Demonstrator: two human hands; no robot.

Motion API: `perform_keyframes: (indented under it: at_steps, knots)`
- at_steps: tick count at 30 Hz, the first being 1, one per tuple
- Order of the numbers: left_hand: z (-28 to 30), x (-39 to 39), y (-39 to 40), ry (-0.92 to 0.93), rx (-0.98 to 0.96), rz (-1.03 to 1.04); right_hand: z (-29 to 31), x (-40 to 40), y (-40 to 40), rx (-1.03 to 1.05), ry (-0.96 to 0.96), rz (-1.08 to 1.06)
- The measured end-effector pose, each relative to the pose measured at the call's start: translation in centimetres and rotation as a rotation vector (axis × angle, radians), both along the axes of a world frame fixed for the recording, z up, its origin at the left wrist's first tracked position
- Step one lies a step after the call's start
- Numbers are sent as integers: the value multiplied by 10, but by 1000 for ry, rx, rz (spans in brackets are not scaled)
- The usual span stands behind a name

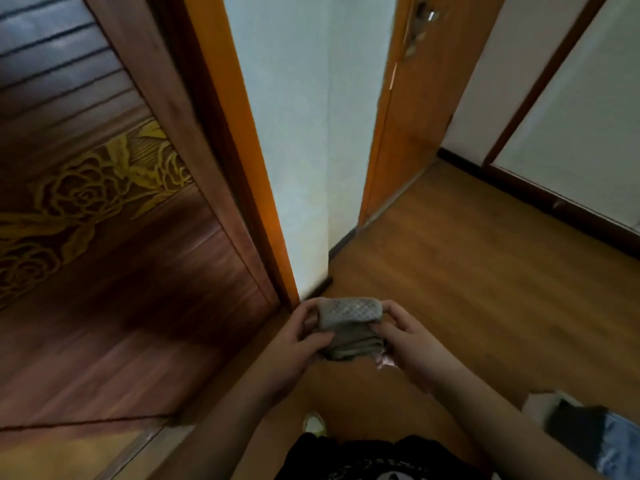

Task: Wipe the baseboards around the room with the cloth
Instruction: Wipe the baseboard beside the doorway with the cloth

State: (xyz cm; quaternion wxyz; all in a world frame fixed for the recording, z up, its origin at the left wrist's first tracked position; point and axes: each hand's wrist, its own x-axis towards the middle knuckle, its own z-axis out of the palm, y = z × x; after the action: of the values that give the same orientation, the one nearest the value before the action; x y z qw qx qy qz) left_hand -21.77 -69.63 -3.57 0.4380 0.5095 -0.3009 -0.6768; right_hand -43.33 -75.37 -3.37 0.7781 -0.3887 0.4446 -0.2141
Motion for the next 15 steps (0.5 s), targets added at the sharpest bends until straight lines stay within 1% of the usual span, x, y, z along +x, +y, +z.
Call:
perform_keyframes:
  at_steps: [3, 6, 9, 12, 15]
  knots:
    - [-1, -24, -34, -6, -25, -91, -2, -29, -14, 27, -60, -95]
    - [-3, -58, -66, -49, -32, -176, -5, -62, -31, 43, -97, -195]
    - [-6, -99, -100, -67, -32, -243, -8, -104, -54, 34, -100, -230]
    - [-4, -145, -134, -190, -105, -307, -10, -160, -79, 39, -145, -208]
    - [4, -197, -164, -398, -247, -366, -8, -223, -100, 21, -246, -154]
